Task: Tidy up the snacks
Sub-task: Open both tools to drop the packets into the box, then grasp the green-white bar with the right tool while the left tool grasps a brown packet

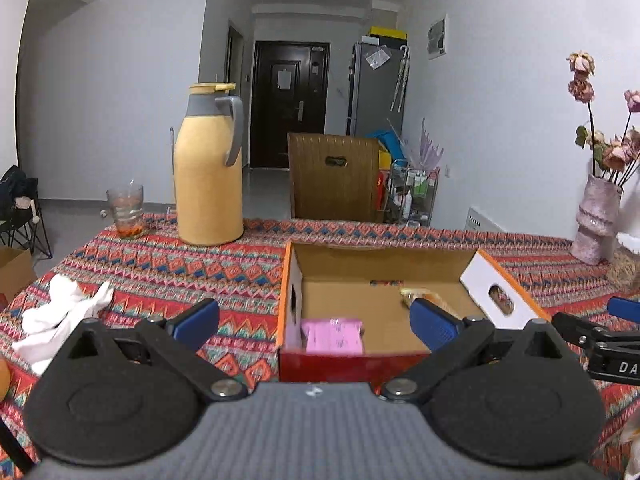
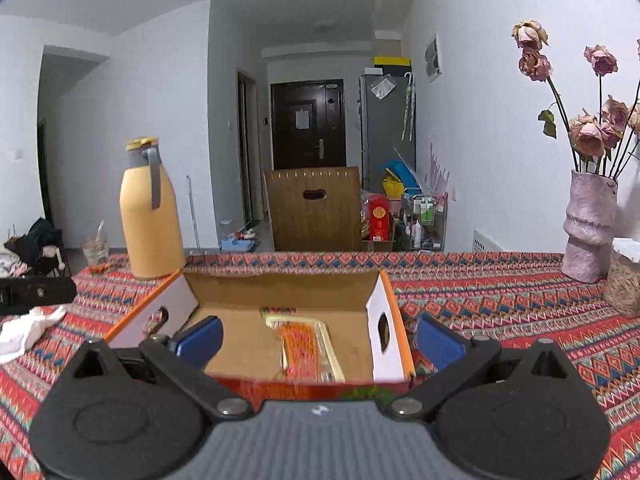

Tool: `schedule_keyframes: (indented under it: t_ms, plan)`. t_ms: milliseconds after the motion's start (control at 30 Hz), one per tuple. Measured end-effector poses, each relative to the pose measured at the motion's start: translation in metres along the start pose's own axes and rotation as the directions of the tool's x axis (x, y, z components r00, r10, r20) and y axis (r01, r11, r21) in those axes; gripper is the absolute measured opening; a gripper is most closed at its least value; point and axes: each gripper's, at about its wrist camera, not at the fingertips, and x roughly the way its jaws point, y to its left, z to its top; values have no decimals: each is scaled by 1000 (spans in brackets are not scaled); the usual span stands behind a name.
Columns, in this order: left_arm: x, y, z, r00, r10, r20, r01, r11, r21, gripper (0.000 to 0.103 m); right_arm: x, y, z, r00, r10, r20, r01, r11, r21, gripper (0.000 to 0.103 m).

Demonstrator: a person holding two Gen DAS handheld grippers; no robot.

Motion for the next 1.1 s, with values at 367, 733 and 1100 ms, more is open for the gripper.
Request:
schedule_keyframes:
  t_ms: [367,733,1100]
  plan:
    - [-20,15,-45,998,16,-67,-15,1000,15,103,-27,-2,-50,997,15,-73,-14,1000,4,103]
    - [-20,26,-86,990,8,-143,-9,1000,-12,103,-39,-7,-82,992,-22,-122,24,1000,19,103]
    - [-20,24,-93,987,-6,-163,4,1000,-13,103,-34,-7,-90,985,-38,-167,41,999,11,98]
